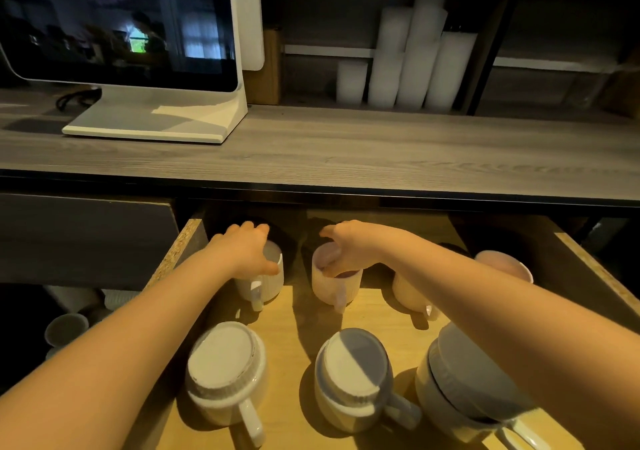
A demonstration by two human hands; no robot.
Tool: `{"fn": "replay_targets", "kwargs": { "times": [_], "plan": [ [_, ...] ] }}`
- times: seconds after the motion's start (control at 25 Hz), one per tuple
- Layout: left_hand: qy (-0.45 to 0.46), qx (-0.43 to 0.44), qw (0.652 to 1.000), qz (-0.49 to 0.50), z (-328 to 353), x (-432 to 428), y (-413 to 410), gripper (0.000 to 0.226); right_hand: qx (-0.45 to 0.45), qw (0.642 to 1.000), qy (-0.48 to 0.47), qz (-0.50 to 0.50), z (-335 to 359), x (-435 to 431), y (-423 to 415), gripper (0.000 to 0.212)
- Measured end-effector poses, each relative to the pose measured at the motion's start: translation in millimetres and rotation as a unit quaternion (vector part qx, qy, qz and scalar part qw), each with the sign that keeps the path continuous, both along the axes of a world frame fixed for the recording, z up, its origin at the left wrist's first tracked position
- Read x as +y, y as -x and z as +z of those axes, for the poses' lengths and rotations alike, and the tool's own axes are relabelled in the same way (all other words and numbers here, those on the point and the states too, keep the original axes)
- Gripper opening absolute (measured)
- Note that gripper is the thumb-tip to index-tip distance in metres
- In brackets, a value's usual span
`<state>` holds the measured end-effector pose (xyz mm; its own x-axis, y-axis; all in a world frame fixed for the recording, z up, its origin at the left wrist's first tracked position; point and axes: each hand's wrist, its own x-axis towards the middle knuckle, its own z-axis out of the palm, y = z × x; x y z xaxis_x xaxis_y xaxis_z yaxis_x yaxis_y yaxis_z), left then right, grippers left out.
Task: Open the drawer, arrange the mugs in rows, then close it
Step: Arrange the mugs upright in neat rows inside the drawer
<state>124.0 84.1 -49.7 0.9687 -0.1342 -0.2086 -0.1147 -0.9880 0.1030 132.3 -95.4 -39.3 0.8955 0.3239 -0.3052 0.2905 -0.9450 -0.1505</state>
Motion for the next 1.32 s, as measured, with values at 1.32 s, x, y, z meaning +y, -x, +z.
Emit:
{"fn": "replay_targets", "kwargs": {
  "times": [1.32],
  "plan": [
    [-0.009, 0.144, 0.982, -0.125, 12.6, 18.2, 83.8, 0.074, 0.023, 0.997, -0.003, 0.071, 18.2, -27.8, 79.5, 0.051]
  ]
}}
